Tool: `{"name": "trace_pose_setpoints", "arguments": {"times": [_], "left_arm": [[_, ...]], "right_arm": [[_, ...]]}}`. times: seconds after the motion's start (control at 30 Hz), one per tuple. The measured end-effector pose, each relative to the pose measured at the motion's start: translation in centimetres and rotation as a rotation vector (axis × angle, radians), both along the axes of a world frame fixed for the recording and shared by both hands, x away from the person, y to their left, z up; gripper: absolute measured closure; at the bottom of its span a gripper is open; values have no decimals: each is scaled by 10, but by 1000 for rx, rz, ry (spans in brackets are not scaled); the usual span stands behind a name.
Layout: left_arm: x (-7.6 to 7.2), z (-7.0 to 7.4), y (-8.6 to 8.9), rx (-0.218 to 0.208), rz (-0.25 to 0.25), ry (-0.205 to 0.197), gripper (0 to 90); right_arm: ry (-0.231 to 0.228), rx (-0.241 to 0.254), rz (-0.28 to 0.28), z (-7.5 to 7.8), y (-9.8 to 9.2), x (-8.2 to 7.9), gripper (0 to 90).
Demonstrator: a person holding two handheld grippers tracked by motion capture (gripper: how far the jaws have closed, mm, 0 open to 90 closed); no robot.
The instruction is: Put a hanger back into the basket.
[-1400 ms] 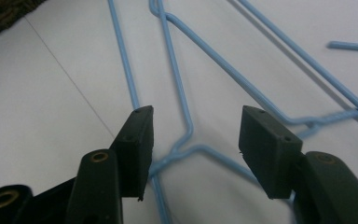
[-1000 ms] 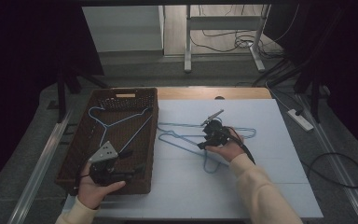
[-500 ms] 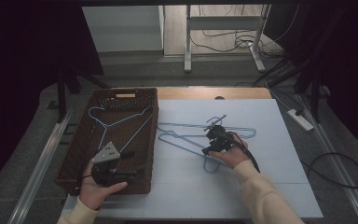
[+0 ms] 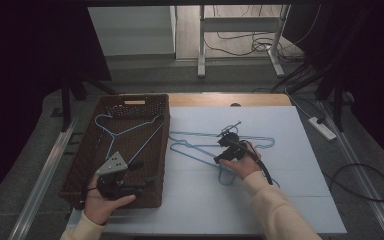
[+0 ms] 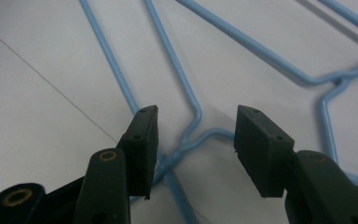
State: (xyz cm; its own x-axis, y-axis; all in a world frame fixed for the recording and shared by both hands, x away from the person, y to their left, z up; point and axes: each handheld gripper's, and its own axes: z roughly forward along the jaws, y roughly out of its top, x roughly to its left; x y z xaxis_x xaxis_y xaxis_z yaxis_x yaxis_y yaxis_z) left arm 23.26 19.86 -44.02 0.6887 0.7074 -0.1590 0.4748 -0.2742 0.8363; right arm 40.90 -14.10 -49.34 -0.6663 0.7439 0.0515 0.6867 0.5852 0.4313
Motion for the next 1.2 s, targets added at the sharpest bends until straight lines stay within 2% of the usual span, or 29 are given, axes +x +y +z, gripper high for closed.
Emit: {"name": "trace_pose_setpoints", "arguments": {"times": [0.13, 0.27, 0.3, 0.33, 0.4, 0.43, 0.5, 0.53, 0.6, 0.67, 0.73, 0.77, 0.8, 0.87, 0.9, 0.97, 1.07, 1.13, 1.2], "left_arm": [[0, 0, 0, 1, 2, 0, 286], [0, 0, 0, 2, 1, 0, 287], [0, 0, 0, 3, 0, 1, 287], [0, 0, 0, 3, 0, 1, 286], [0, 0, 1, 2, 1, -1, 286], [0, 0, 1, 2, 1, -2, 287], [0, 0, 2, 3, 1, -2, 287], [0, 0, 2, 3, 1, -1, 287], [0, 0, 2, 5, 1, -1, 287], [0, 0, 1, 5, 1, -2, 287], [0, 0, 1, 5, 0, -2, 287], [0, 0, 1, 5, 1, -3, 287], [0, 0, 1, 5, 1, -3, 287], [0, 0, 1, 5, 3, -5, 288], [0, 0, 1, 6, 3, -6, 288], [0, 1, 0, 6, 3, -7, 288], [0, 1, -2, 8, 2, -10, 289], [0, 1, -2, 9, 1, -9, 289], [1, 0, -4, 10, -1, -7, 289]], "right_arm": [[-7, -9, 40, -3, 7, 7, 526], [-10, -42, 79, -7, 15, 13, 555], [-8, -53, 92, -8, 17, 15, 578], [-12, -69, 117, -10, 21, 18, 652], [-19, -78, 128, -9, 22, 19, 682], [-9, -86, 154, -8, 23, 21, 773], [-4, -89, 168, -8, 24, 22, 804], [4, -93, 192, -8, 25, 22, 827], [3, -134, 259, -6, 27, 22, 870], [-2, -143, 273, -5, 27, 22, 872], [-3, -156, 320, -2, 25, 22, 875], [-18, -175, 351, -1, 24, 21, 875], [-18, -175, 351, -1, 24, 21, 875], [-36, -192, 377, 5, 22, 18, 876], [-51, -194, 405, 13, 19, 16, 877], [-59, -197, 415, 16, 18, 15, 877], [-110, -184, 411, 36, 3, 8, 879], [-115, -173, 404, 39, 0, 7, 879], [-141, -162, 396, 49, -12, 5, 880]]}}
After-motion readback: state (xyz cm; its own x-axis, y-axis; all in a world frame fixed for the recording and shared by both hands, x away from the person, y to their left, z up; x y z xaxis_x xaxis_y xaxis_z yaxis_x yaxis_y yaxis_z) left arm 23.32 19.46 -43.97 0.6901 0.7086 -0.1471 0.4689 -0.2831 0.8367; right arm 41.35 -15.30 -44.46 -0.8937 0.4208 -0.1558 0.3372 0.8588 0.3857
